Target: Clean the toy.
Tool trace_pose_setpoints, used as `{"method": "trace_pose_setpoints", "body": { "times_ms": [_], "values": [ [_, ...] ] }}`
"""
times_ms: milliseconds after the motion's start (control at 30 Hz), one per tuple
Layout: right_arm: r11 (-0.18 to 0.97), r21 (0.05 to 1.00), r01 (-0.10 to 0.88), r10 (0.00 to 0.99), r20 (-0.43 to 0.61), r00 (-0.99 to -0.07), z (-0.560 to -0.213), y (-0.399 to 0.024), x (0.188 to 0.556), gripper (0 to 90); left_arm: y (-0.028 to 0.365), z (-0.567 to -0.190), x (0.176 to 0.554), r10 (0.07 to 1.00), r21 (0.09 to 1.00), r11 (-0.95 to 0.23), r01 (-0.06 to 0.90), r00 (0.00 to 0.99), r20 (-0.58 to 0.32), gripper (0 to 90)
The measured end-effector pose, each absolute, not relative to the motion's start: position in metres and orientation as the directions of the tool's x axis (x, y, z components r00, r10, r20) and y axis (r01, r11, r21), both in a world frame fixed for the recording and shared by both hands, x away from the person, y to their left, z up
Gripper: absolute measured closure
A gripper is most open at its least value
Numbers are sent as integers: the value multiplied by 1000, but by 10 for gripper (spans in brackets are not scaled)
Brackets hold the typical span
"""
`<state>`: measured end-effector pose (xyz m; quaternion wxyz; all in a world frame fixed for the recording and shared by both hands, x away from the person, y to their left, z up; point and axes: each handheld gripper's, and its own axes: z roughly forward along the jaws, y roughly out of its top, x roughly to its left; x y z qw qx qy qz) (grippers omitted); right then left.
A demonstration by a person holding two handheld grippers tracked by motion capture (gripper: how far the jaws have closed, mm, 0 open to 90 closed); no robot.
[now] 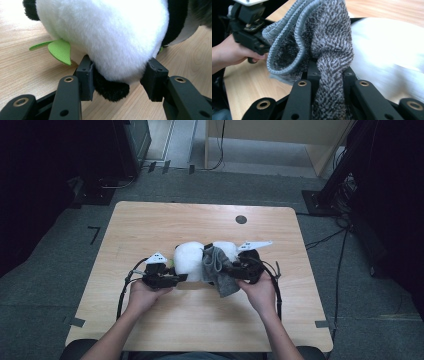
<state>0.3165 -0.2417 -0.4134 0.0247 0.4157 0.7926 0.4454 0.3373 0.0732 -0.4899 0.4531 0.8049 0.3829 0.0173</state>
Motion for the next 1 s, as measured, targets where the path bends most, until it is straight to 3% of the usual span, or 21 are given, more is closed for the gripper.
{"method": "trace_pose_setpoints", "body": {
  "times_ms": [400, 700, 1000],
  "values": [
    [138, 731, 668, 803, 312, -508, -425, -294, 328, 764, 73, -490, 338, 627, 741, -297, 602, 709, -323, 505],
    [103, 727, 679, 849, 291, -441, -449, -294, 347, 772, 73, -492, 339, 630, 736, -287, 613, 700, -337, 506],
    [146, 583, 799, 865, 317, -389, -489, -290, 362, 778, 74, -492, 339, 634, 736, -292, 610, 700, -328, 510]
  ]
}}
